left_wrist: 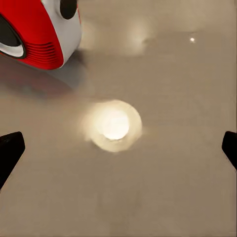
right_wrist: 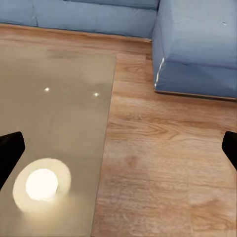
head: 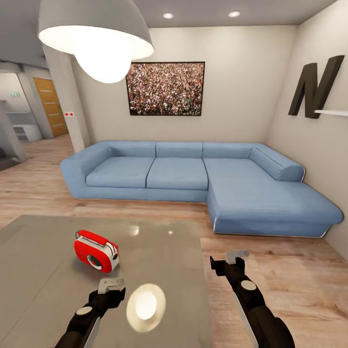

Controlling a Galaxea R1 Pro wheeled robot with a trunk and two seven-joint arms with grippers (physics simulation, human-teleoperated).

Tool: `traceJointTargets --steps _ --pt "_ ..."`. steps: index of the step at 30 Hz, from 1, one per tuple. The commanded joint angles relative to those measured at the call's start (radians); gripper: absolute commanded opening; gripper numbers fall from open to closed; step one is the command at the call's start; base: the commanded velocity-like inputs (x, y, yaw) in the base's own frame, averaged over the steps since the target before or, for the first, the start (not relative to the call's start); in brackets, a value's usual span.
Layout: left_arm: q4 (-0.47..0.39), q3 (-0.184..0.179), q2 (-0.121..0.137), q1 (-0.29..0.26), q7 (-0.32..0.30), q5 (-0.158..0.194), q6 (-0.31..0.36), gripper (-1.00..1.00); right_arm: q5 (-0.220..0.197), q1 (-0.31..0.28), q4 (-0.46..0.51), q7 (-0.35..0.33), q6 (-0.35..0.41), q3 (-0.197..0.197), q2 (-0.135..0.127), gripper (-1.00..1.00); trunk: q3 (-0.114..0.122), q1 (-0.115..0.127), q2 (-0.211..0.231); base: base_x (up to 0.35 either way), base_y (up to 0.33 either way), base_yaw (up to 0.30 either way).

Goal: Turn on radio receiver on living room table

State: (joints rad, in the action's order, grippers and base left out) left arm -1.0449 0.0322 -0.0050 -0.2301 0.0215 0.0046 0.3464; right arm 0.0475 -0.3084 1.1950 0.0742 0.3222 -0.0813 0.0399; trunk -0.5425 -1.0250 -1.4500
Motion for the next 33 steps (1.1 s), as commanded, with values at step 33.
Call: traceJointTargets --steps 33 --pt "-0.178 0.003 0.003 -0.656 0.006 0.002 0.657 1.00 0.093 -0.475 0.413 0.007 0.542 0.003 0.011 1.00 0.000 0.000 0.000 0.023 0.000 0.000"
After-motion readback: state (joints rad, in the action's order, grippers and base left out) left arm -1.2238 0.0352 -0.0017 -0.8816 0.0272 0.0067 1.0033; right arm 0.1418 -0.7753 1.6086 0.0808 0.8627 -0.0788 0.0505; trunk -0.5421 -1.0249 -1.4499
